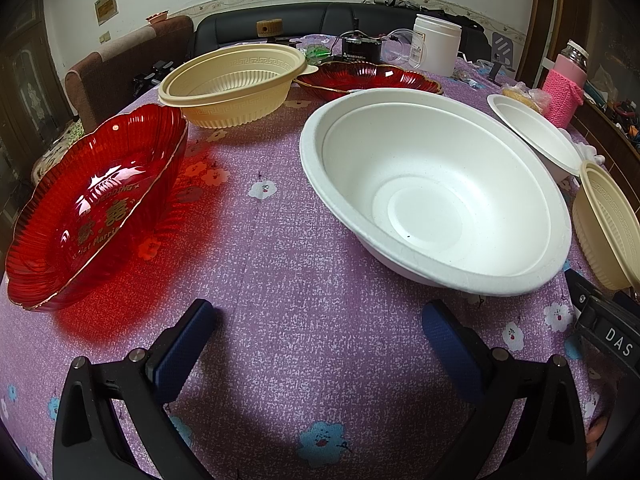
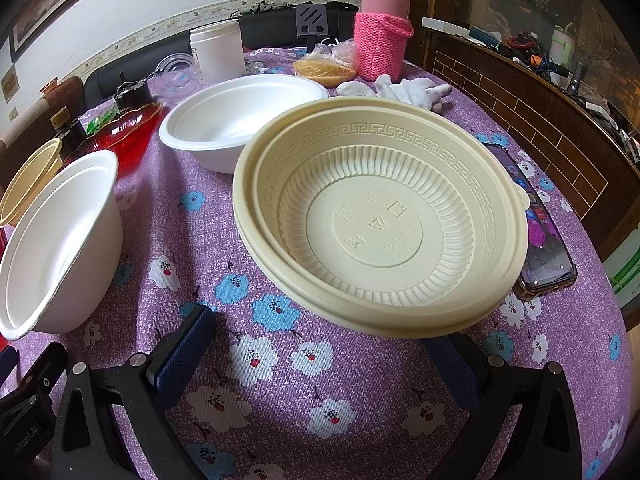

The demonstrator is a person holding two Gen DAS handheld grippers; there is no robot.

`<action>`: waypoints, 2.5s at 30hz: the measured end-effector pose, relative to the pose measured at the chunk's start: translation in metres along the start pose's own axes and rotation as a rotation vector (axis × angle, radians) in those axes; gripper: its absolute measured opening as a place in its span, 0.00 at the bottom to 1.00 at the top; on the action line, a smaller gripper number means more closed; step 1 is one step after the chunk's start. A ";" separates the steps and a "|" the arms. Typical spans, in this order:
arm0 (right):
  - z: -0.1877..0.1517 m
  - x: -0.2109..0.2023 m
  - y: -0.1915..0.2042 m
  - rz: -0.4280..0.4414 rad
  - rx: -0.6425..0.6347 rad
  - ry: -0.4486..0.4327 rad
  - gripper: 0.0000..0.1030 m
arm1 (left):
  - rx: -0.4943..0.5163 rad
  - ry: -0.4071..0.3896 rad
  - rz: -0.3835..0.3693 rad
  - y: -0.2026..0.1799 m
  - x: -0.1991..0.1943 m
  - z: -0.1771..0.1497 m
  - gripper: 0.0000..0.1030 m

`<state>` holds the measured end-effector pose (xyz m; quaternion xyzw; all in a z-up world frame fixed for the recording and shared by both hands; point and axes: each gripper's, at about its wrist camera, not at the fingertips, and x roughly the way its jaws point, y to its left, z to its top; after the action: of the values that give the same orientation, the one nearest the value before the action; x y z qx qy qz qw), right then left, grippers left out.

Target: Organize plates and bowls

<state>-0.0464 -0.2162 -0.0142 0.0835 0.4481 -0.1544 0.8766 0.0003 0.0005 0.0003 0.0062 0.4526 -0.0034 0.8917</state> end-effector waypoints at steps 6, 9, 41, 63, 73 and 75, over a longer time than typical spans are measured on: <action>0.000 0.000 0.000 0.000 0.000 0.000 0.99 | 0.000 0.000 0.000 0.000 0.000 0.000 1.00; 0.000 0.000 0.000 0.000 0.000 0.000 0.99 | 0.000 0.000 0.000 0.000 0.000 0.000 1.00; 0.003 0.000 -0.001 0.008 -0.012 0.002 0.99 | 0.091 0.042 -0.057 0.000 -0.013 -0.016 1.00; -0.013 -0.010 0.002 0.030 -0.043 0.002 0.99 | -0.048 -0.380 -0.067 0.110 -0.183 -0.055 1.00; -0.019 -0.016 0.001 0.087 -0.120 0.044 0.99 | -0.123 -0.404 0.062 0.222 -0.239 -0.046 1.00; -0.022 -0.028 -0.004 0.088 -0.096 0.032 0.84 | -0.131 -0.432 0.124 0.242 -0.244 -0.044 1.00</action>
<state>-0.0798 -0.2081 -0.0043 0.0633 0.4649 -0.0928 0.8782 -0.1763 0.2427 0.1734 -0.0246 0.2492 0.0794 0.9649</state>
